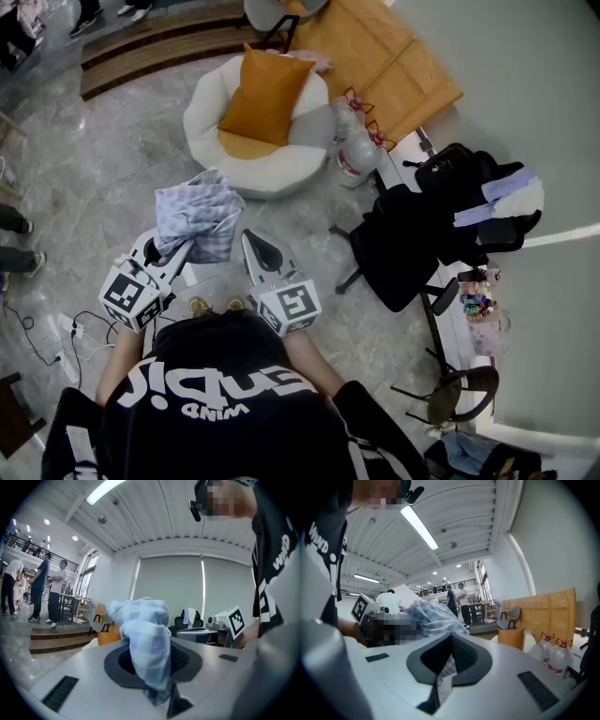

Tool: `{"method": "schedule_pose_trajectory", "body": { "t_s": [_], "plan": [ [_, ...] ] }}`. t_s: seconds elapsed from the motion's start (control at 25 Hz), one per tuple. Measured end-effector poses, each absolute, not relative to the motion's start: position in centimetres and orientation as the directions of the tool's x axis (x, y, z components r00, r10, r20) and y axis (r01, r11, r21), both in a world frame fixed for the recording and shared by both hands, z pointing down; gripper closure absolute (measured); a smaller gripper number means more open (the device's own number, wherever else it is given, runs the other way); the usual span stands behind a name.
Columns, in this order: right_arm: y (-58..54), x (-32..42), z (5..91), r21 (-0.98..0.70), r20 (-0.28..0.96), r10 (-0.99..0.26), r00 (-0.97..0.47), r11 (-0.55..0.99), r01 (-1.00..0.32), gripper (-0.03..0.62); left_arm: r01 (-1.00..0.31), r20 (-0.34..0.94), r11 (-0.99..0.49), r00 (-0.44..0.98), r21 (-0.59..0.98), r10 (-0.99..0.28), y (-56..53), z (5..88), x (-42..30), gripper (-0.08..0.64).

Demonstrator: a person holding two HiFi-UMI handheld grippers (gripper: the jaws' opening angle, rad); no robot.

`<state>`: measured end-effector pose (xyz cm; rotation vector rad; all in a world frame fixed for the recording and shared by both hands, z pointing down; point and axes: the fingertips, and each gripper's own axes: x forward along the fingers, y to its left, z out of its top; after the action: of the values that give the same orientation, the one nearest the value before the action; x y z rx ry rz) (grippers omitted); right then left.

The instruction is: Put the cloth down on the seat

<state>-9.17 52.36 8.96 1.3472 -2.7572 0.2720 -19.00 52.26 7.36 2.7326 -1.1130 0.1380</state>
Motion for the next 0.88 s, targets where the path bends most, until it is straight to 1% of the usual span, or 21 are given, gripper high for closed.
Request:
{"method": "schedule_pose_trajectory", "body": {
  "t_s": [0.32, 0.52, 0.88],
  "plan": [
    [53.2, -8.2, 8.7, -0.135, 0.124, -0.778, -0.617, 0.602, -0.787, 0.574, -0.705, 0.16, -0.694, 0.709, 0.146, -0.687, 53.5, 7.1, -18.4, 0.465],
    [54.1, -7.7, 8.3, -0.15, 0.112, -0.752, -0.649, 0.633, -0.76, 0.574, -0.712, 0.165, -0.687, 0.702, 0.145, -0.693, 54.1, 7.3, -17.8, 0.465],
    [55.4, -5.5, 8.6, -0.157, 0.115, -0.742, -0.66, 0.643, -0.75, 0.574, -0.727, 0.157, -0.67, 0.687, 0.151, -0.71, 55.4, 7.6, -15.9, 0.465]
  ]
}}
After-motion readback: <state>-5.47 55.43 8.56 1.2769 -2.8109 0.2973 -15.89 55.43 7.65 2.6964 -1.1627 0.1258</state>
